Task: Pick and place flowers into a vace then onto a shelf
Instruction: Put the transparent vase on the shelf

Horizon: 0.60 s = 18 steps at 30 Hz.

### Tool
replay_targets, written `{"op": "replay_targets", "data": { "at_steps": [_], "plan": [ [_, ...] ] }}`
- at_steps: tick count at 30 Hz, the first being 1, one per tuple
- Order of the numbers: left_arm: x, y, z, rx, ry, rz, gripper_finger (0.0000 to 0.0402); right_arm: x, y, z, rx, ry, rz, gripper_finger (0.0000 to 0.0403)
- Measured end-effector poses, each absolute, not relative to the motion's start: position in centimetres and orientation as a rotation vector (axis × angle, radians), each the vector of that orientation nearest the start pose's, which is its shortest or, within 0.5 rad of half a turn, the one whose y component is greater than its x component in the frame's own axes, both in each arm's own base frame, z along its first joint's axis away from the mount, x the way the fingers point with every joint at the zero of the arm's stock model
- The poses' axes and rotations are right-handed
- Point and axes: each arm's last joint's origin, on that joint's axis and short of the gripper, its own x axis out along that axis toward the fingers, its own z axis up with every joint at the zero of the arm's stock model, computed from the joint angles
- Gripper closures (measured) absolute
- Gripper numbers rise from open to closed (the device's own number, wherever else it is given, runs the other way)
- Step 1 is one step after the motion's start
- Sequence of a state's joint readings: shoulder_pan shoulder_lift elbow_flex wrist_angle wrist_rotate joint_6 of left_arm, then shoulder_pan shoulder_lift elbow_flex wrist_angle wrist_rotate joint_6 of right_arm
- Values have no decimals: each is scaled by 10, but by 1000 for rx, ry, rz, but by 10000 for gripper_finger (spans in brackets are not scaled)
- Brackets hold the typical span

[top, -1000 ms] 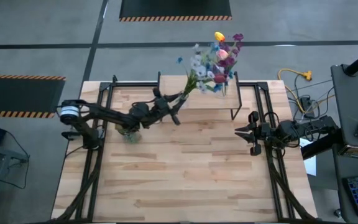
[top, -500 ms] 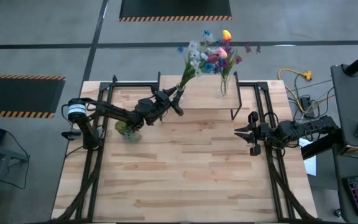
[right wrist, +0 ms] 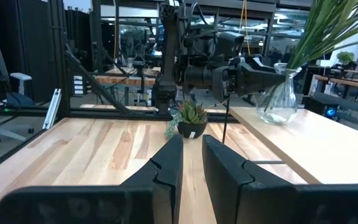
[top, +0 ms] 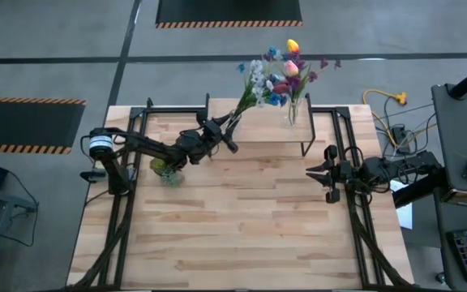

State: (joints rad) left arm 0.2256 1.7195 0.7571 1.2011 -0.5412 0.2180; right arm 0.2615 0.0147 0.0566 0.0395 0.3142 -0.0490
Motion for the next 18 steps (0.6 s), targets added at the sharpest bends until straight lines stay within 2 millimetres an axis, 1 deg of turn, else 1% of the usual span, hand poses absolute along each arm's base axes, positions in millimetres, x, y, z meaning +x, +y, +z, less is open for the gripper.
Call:
{"op": "replay_targets", "data": {
  "at_steps": [18],
  "plan": [
    [317, 91, 207, 138, -137, 784, 286, 92, 15, 185, -33, -78, -55, 351]
  ]
}}
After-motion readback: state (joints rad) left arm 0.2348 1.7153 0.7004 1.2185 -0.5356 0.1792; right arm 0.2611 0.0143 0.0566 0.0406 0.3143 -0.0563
